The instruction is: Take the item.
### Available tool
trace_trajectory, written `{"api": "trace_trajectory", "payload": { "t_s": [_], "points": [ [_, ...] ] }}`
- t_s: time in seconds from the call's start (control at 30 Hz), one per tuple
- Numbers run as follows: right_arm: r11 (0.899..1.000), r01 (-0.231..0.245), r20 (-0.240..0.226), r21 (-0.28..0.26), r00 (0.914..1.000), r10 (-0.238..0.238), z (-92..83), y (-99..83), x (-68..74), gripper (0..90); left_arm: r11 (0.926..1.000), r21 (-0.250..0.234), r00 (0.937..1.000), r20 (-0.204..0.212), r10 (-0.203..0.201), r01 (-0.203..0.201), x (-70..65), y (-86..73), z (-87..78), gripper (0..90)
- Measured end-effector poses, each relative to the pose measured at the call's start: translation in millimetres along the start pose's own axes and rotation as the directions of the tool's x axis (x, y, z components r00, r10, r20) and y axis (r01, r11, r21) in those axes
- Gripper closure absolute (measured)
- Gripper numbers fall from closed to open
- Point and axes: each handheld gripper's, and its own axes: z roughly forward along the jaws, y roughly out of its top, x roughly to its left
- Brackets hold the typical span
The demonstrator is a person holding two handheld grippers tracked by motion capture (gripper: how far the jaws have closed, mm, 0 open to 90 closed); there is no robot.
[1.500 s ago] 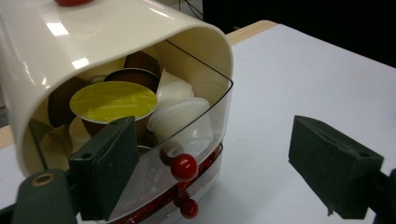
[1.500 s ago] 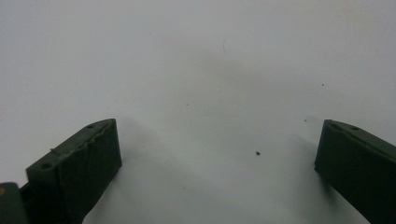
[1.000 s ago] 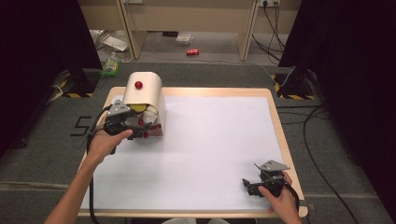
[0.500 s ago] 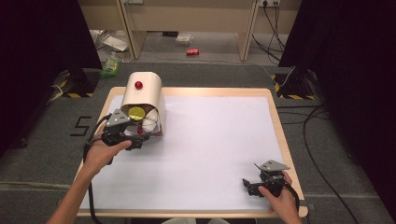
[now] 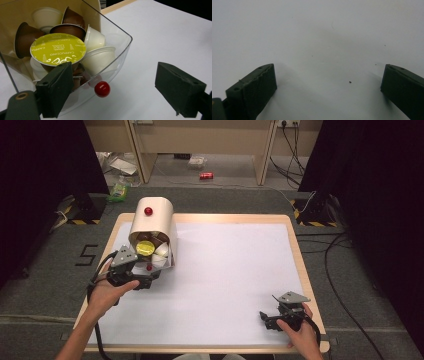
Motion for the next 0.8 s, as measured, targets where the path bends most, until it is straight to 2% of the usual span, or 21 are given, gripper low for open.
{"api": "trace_trajectory", "payload": {
  "t_s": [0.8],
  "points": [
    [1.0, 0.0, 0.0, 0.001, 1.0, 0.0, -0.1, 0.0, 0.0, 0.6, 1.0, 0.003, 1.0, -0.002, 0.0, 0.0, -13.0, -13.0, -7.1, 14.9]
  ]
}}
